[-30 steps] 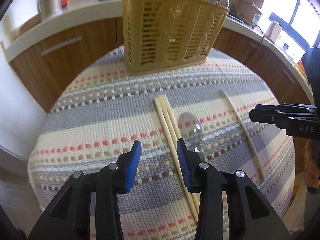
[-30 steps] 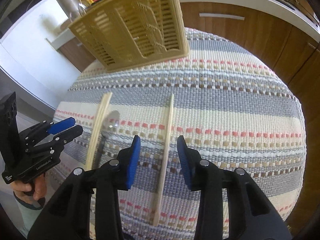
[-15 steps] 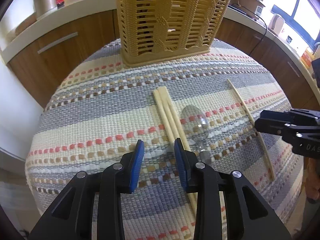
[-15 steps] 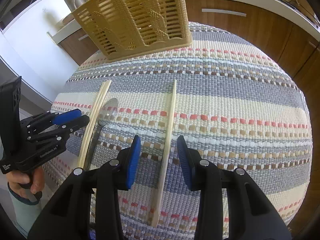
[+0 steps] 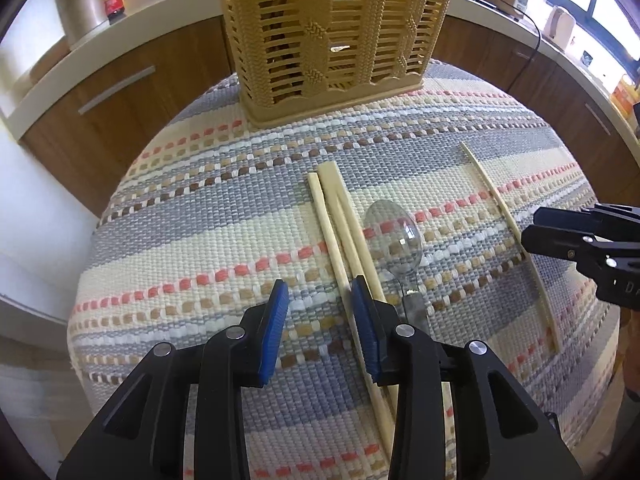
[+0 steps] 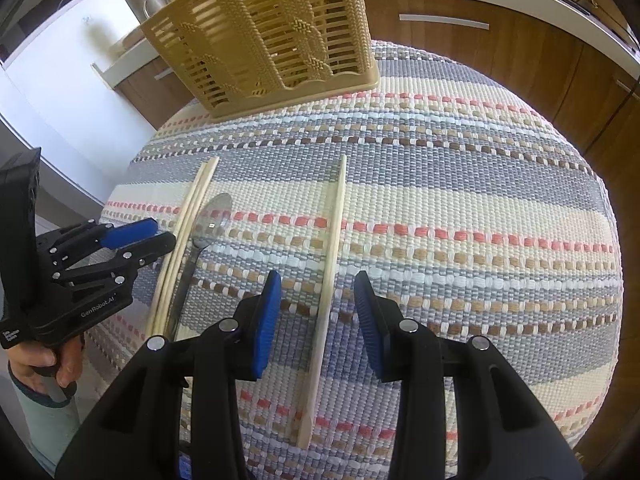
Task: Organize utensils
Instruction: 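Grasp a chopstick with the left tool while the right tool grasps another chopstick, then carry both chopsticks upright over the basket and lower them in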
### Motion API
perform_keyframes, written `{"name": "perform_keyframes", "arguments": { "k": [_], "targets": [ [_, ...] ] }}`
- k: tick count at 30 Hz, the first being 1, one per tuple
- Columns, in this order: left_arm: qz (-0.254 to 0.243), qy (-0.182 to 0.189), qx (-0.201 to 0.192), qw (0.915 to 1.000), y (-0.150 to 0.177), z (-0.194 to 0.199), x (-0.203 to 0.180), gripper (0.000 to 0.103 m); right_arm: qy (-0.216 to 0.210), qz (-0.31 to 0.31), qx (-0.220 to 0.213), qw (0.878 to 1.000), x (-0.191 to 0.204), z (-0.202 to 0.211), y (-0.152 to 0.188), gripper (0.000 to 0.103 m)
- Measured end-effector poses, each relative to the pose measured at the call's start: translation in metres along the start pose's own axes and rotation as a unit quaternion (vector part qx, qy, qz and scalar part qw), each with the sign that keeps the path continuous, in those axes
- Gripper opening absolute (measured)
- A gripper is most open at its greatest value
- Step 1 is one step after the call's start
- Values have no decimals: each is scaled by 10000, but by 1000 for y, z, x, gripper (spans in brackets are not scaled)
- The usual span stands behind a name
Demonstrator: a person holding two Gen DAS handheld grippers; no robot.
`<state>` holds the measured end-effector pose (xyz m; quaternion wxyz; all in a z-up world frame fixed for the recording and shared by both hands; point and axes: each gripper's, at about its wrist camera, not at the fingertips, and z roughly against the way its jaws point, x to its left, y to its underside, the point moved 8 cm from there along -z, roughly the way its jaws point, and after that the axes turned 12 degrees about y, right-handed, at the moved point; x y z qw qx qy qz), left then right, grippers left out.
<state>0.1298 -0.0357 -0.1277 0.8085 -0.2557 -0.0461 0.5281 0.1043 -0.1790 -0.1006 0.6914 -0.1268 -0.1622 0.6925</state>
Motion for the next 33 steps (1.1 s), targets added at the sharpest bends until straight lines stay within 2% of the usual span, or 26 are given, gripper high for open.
{"name": "perform_keyframes", "arguments": {
  "k": [6,8,9,10,14,19,21,24,27,30,33],
  "targets": [
    [-130,-166,125,9997,-10,-11,-6,32,-38,41,119,9999,2,-4,-3,35],
    [-122,-206,116,9996,-10,-11,-5,21,-16,38,158,9999,1,-5,-4,35],
    [-155,-343,121,9992,-10,-11,-3,7,-2,42,195,9998,0,-6,-4,35],
    [-167,-399,127,9990,-9,-11,-1,4,0,45,226,9997,-3,-8,-4,35],
    [-52,-349,71,9994,-6,-6,5,4,11,119,426,9990,-5,-13,-6,34],
    [202,-294,-29,9994,-2,1,21,4,96,195,628,9978,1,-20,-4,28],
    [202,-340,-22,9992,0,5,26,4,259,302,661,9970,5,-22,-4,20],
    [241,-194,69,9995,-1,8,35,5,530,491,706,9949,10,-23,-3,10],
    [205,-169,137,9996,3,10,37,7,744,718,744,9919,18,-24,-1,6],
    [151,-143,225,9995,6,7,34,14,736,843,809,9904,26,-26,1,5],
    [-44,-241,412,9989,3,2,29,13,748,897,770,9902,31,-27,2,5]
  ]
}}
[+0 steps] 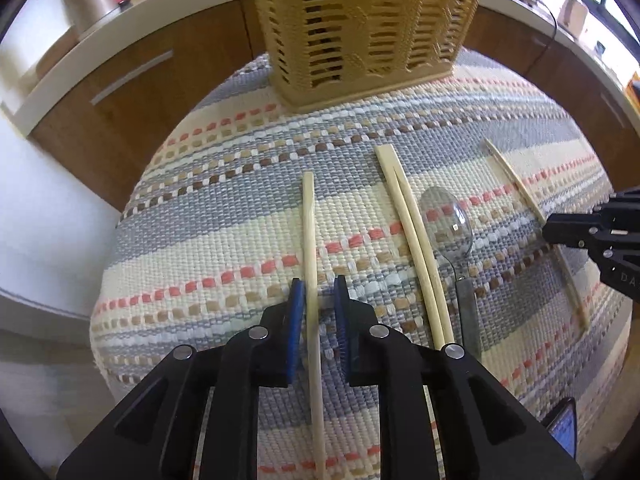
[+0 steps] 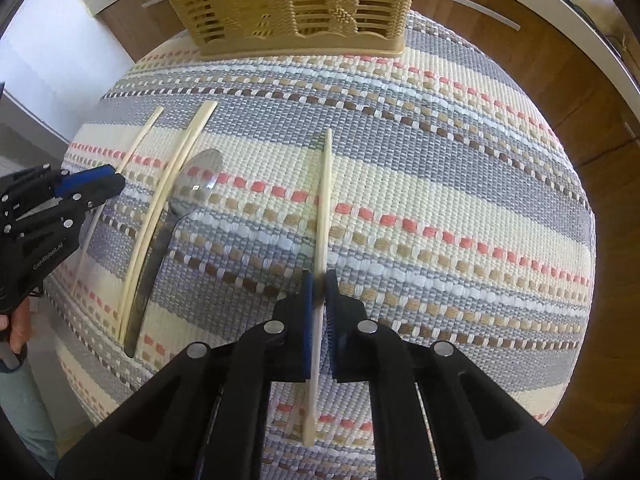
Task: Organize utensils
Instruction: 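Carry both chopsticks upright over the basket and lower them in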
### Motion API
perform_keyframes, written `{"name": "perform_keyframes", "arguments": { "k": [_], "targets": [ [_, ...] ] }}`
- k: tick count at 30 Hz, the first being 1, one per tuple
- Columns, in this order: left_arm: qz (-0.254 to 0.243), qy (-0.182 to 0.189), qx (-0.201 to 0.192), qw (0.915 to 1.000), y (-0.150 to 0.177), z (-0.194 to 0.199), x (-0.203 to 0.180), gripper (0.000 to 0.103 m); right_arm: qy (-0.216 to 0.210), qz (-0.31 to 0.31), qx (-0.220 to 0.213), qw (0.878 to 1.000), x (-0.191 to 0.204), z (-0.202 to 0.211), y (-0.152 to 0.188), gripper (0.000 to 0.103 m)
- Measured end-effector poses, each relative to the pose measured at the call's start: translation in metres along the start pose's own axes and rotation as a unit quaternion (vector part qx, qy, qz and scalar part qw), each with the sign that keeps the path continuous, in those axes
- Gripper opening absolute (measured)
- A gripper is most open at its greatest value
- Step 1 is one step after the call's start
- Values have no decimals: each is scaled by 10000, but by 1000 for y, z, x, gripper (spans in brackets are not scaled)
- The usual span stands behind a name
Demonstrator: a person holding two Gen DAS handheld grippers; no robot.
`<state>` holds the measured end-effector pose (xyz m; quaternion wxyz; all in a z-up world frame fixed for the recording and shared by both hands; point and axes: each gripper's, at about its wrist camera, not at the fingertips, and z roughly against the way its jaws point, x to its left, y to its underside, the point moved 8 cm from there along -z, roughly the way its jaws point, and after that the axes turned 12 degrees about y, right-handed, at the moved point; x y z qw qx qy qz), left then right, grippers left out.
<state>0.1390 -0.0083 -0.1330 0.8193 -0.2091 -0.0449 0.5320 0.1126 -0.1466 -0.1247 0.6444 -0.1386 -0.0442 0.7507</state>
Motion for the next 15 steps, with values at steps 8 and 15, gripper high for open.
{"name": "perform_keyframes", "arguments": {
  "k": [8,15],
  "targets": [
    [-61,-5,-340,9994,0,15,-18,4,-282,-40,-299,9991,0,11,6,4],
    [11,427,-1637,9856,-24,88,-35,4,-635,-136,-988,9930,-11,55,0,4]
  ]
}}
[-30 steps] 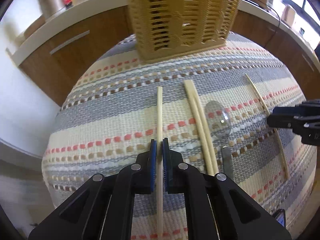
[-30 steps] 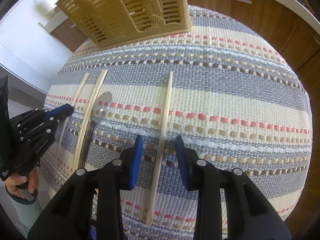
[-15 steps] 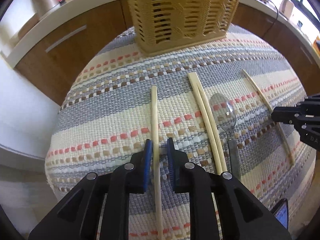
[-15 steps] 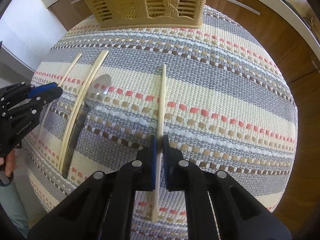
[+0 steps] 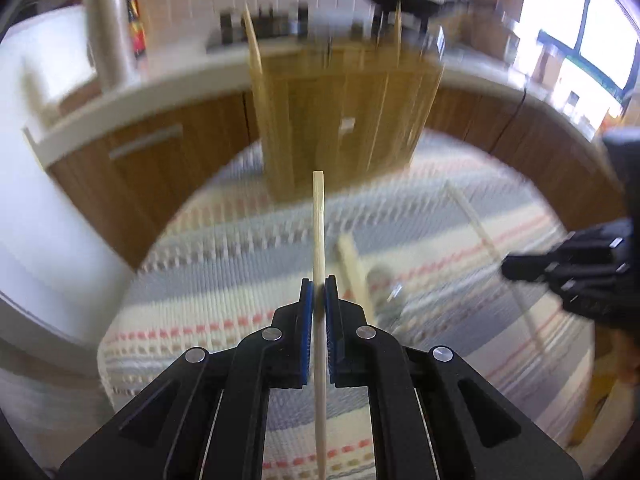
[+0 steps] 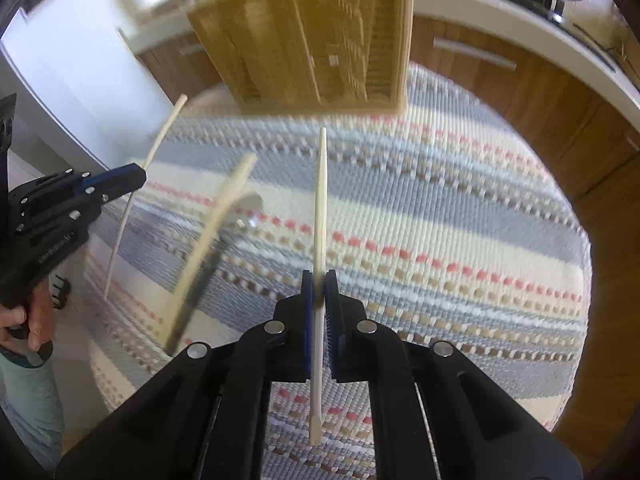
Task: Organize utensils
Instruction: 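Carry both chopsticks upright over the basket and lower them in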
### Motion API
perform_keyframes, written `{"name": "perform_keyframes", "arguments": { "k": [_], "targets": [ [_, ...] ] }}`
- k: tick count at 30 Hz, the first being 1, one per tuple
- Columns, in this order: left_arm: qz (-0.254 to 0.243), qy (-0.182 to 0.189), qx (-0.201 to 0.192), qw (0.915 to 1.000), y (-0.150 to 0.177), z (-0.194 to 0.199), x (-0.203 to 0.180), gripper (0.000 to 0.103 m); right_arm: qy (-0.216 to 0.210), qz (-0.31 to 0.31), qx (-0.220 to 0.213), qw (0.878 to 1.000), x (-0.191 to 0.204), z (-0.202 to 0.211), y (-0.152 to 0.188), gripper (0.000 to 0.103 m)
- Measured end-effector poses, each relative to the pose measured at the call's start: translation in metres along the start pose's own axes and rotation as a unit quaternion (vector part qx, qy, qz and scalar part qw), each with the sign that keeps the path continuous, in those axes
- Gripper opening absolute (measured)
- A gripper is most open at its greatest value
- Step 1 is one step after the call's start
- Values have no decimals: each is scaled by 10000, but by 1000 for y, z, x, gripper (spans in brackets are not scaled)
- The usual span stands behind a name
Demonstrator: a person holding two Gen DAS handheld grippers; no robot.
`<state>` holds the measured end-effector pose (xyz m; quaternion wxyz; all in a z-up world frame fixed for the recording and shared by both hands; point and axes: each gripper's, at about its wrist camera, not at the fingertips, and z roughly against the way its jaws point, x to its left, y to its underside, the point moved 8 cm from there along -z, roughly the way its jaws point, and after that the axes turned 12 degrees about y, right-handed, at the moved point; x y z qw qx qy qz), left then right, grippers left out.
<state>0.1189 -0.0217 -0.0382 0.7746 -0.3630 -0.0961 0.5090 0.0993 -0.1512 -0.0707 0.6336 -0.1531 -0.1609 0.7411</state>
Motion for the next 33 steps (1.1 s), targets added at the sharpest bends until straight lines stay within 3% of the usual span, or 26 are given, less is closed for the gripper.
{"name": "perform_keyframes", "arguments": {
  "k": [6,17,22,33],
  "targets": [
    [-6,448,-1179,9920,-54,64,-15,4,-189,-91,-850,9962,-7,53,-31,4],
    [-27,685,-2521,9653,-145,105,-22,4,-132,-181,-2328,9723,-21,124,-115,4],
    [122,563,-3018,9516,-177,100,-2,4,-120,-302,-2771,9603,-24,134,-154,4],
    [133,174,-3562,9342,-209,60,25,4,331,-907,-3747,9221,-52,124,-228,4]
  ]
}}
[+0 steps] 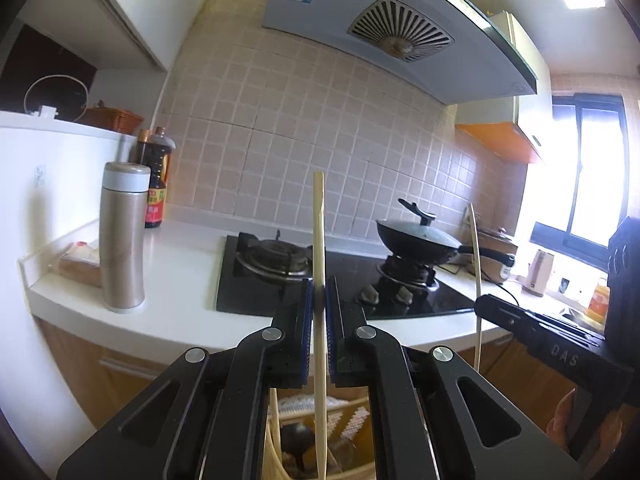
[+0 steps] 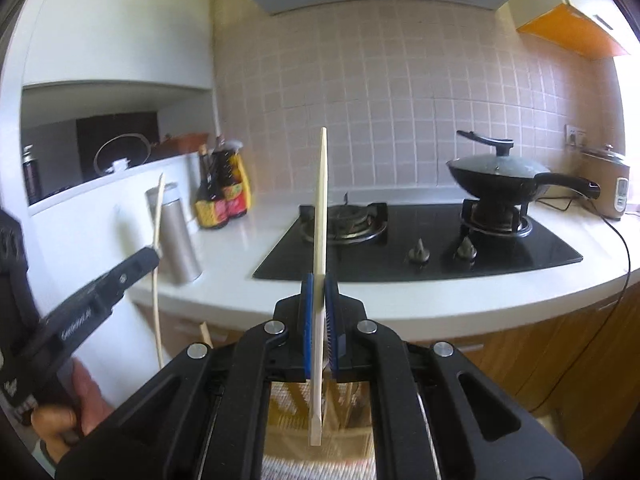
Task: Organize utensils
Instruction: 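Carry both chopsticks upright over the basket and lower them in, then open both tools to drop the chopsticks and move back to the table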
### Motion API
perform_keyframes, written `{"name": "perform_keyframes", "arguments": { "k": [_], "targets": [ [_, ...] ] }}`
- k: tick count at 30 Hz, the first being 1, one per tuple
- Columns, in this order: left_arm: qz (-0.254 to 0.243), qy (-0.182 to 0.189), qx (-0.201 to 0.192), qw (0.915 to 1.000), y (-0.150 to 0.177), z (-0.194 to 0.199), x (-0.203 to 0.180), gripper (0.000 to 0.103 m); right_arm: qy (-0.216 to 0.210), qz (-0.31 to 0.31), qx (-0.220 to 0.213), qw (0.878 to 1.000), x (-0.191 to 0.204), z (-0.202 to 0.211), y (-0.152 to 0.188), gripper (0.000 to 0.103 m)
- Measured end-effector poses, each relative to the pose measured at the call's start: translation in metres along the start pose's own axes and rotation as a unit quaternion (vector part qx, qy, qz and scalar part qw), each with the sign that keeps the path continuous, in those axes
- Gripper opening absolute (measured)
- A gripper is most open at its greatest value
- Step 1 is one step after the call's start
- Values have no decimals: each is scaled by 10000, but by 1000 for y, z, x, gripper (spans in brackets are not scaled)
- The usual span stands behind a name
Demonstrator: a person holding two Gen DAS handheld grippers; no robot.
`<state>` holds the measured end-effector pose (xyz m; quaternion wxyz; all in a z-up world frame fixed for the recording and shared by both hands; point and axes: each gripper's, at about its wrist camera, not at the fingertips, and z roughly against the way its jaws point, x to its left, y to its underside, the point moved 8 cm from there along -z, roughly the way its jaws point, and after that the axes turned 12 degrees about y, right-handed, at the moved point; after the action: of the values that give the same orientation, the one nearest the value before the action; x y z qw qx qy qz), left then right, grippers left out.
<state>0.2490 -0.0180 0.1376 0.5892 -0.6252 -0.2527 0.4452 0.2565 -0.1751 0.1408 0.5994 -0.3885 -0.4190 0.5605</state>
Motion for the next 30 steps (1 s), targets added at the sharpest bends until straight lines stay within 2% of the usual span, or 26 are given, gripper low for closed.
{"name": "perform_keyframes", "arguments": {
  "k": [3,7,13,16,24,26,29,30],
  "targets": [
    [-37,-202,-105,9997,5,-9,11,4,-8,-183,-23,9998,-4,-17,3,4],
    [5,-248,-175,9995,15,-17,17,4,-31,-288,30,9996,-6,-37,12,4],
    [65,-270,-232,9993,26,-23,22,4,274,33,-131,9995,0,-52,26,4],
    [58,-372,-202,9991,32,-25,25,4,268,68,-174,9995,2,-56,33,4],
    [195,-273,-153,9993,44,-21,32,5,221,126,-163,9995,5,-59,47,4],
    [211,-215,-120,9995,47,-19,32,5,289,109,-276,9991,3,-53,48,5],
    [216,-149,-28,9997,52,-12,31,11,272,15,-229,9994,-1,-46,55,5],
    [216,-132,-4,9997,54,-9,31,18,230,-39,-165,9996,-4,-43,58,6]
  ]
}}
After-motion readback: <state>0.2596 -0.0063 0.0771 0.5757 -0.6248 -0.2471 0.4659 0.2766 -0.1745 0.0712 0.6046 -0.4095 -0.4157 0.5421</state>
